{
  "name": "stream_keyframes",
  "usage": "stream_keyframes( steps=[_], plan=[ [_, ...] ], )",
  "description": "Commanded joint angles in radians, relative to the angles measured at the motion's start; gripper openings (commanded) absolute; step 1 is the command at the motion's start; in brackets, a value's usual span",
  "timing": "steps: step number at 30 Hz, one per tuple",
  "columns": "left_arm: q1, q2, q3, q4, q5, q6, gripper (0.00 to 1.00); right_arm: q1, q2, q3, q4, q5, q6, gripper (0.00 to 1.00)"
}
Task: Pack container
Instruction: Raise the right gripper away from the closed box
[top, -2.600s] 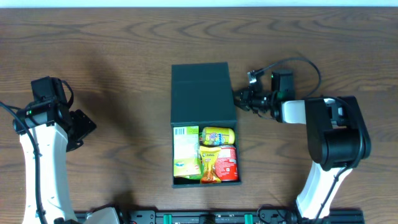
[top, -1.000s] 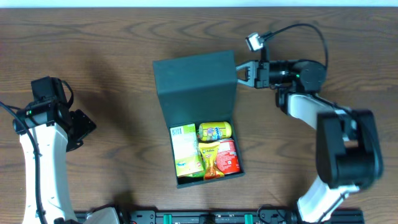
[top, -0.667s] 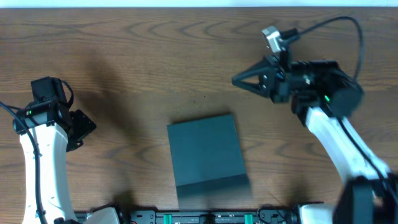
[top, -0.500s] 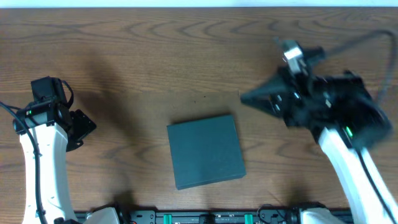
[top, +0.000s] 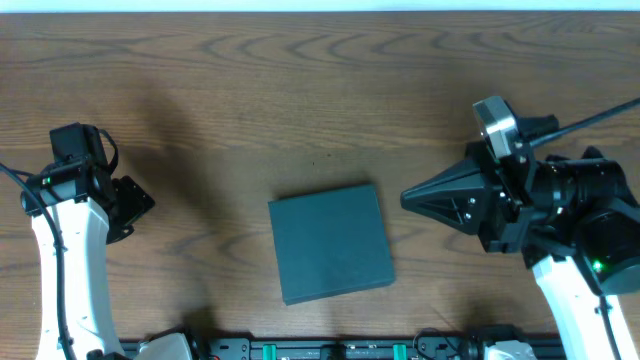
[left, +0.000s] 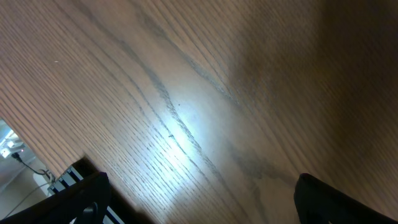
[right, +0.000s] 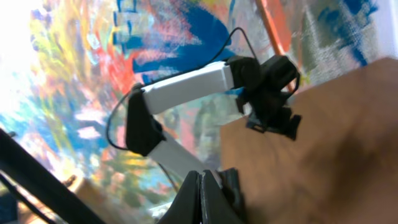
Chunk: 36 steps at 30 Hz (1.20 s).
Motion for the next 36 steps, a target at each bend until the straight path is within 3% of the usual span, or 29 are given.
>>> stream_keyframes(
  steps=[1,6,16,20,24,27,36],
  plan=[
    [0.005,0.004,0.003,-0.005,-0.017,0.004,0.95,-0.024,-0.020,-0.004,-0.086,-0.007,0.014,0.02],
    [0.005,0.004,0.003,-0.005,-0.017,0.004,0.95,-0.113,-0.012,-0.004,-0.301,0.028,0.012,0.02],
    [0.005,0.004,0.003,-0.005,-0.017,0.004,0.95,-0.221,0.063,-0.004,-0.436,0.180,0.003,0.04],
    [0.005,0.004,0.003,-0.005,-0.017,0.004,0.95,-0.220,0.108,-0.004,-0.615,0.298,-0.002,0.17],
    [0.005,0.004,0.003,-0.005,-0.017,0.004,0.95,-0.188,0.125,-0.004,-0.806,0.415,-0.049,0.40],
    [0.005,0.004,0.003,-0.005,-0.017,0.004,0.95,-0.141,0.124,-0.004,-0.983,0.505,-0.154,0.54],
    [0.005,0.004,0.003,-0.005,-0.017,0.004,0.95,0.145,0.124,-0.004,-1.676,0.961,-0.792,0.68]
  ],
)
